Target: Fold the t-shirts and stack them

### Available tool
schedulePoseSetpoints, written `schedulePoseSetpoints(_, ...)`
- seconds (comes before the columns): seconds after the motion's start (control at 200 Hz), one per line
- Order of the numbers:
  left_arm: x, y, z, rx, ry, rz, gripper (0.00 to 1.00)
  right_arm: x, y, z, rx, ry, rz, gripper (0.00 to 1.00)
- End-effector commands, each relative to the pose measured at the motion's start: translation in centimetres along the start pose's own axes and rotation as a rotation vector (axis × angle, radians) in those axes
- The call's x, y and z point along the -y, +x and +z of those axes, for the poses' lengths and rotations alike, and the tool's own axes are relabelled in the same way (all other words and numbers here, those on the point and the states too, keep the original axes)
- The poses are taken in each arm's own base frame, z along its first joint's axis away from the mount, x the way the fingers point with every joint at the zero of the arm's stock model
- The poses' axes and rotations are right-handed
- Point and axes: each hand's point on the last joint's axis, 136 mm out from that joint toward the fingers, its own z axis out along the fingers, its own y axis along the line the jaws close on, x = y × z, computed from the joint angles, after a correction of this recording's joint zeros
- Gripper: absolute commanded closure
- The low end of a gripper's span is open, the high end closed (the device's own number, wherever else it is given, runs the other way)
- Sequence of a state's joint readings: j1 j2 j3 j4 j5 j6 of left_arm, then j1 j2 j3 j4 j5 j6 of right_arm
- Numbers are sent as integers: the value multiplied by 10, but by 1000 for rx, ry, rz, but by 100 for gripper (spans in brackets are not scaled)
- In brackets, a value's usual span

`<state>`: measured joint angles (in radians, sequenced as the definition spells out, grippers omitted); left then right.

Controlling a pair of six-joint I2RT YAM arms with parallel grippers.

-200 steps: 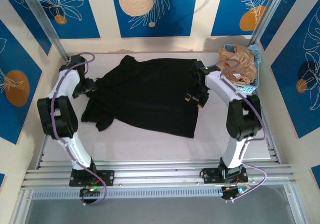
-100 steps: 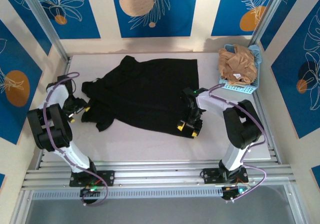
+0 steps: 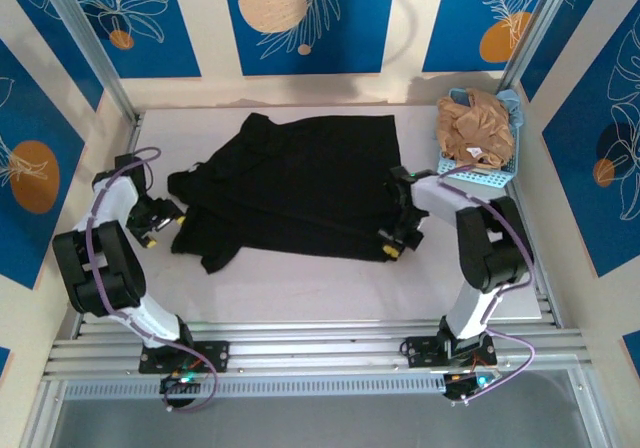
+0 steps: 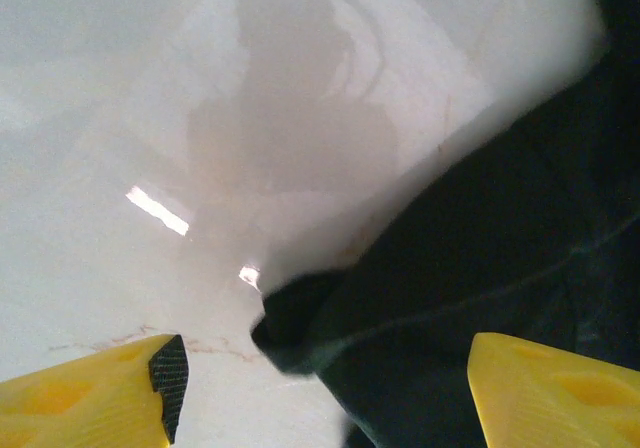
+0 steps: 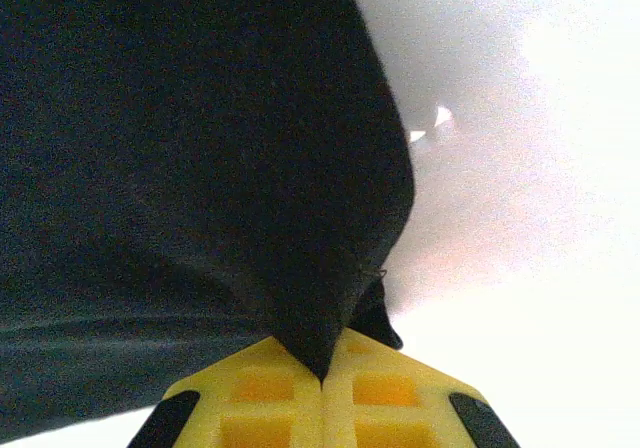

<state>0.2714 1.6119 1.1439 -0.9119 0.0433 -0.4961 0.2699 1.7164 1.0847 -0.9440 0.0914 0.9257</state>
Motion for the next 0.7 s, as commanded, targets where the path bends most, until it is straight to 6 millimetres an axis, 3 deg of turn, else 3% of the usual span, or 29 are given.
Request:
schedulePoseSetpoints(0.0,13,29,2,-62,43,83,26,14,-24,-33,78,-15,-11,100)
schedulePoseSetpoints(0.13,23,62,13,-94,60,158,26,8,-33,-42,68,-45,-48,100)
schedulePoseSetpoints(0.215,44,83,18,-88,141,216,25,5,-32,-44,62,-59,-50,100)
schedulePoseSetpoints(0.34,60,100,18,-34,160,309,24,4,-30,-42,58,-64,-45,100)
schedulePoseSetpoints(0.4,58,102,22,-23,147,327,27,4,-28,-42,55,-66,-47,100)
schedulePoseSetpoints(0.53,29,92,33,-15,-44,368,55,5,-26,-43,61,-65,-50,100)
schedulePoseSetpoints(0.695,22,77,26,45,-112,404,61,6,-26,-47,75,-68,-55,100)
